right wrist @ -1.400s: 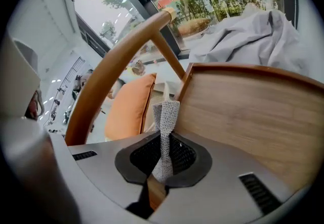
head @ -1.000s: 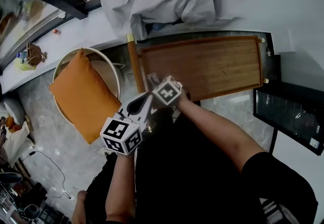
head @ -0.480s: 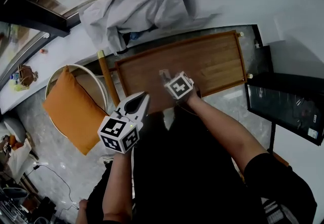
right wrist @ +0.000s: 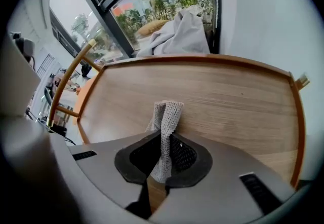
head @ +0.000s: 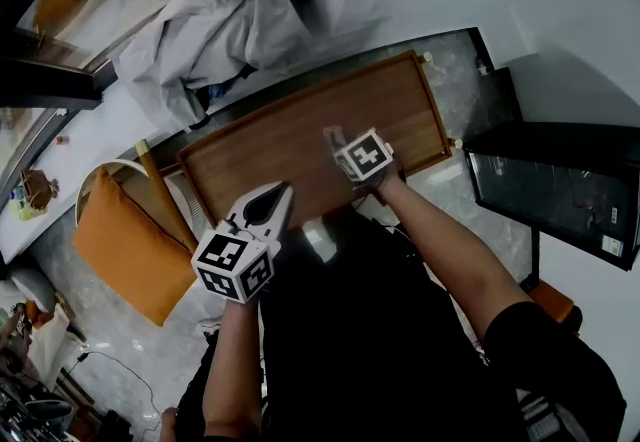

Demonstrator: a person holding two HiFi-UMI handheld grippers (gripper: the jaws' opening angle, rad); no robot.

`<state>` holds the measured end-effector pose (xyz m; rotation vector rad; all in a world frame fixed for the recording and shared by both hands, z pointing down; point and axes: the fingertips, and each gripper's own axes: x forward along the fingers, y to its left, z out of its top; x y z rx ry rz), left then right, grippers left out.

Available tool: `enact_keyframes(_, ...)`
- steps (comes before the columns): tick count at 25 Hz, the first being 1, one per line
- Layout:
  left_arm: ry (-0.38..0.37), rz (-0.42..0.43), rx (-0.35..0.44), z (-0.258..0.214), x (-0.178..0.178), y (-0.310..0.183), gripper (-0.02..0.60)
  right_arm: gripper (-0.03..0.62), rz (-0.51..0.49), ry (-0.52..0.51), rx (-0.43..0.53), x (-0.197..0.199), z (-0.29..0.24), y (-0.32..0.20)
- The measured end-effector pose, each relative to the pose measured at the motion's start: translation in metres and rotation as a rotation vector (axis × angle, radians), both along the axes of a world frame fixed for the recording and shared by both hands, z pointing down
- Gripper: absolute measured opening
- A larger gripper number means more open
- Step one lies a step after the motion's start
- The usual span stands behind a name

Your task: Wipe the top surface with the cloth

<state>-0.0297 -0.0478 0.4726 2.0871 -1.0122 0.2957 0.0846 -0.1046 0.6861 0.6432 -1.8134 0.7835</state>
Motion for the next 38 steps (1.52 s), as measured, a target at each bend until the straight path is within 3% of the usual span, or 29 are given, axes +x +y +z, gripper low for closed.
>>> enact_keyframes(11,0.019,0.028,0.000,0.009,0.070,-0.027,0.014,0.038,0.097,0.087,0.074,0.136,-0.011,-0.059)
enact_keyframes(20,0.027,0.023,0.002,0.012,0.089,-0.035,0.014,0.038,0.195,0.153,0.104,0.196,-0.018,-0.082)
enact_keyframes(25,0.024,0.016,0.011,0.008,0.082,-0.032,0.014,0.038,0.200,0.233,0.144,0.211,-0.020,-0.087)
enact_keyframes(33,0.023,0.007,0.045,-0.007,0.051,-0.019,0.014,0.037,0.296,0.333,0.186,0.225,-0.022,-0.093)
enact_keyframes(35,0.024,-0.001,0.061,-0.016,0.035,-0.012,0.014,0.037,0.317,0.284,0.225,0.208,-0.038,-0.094)
enact_keyframes(38,0.018,-0.018,0.064,-0.022,0.003,0.009,0.014,0.037,0.260,0.126,0.287,0.138,-0.072,-0.084)
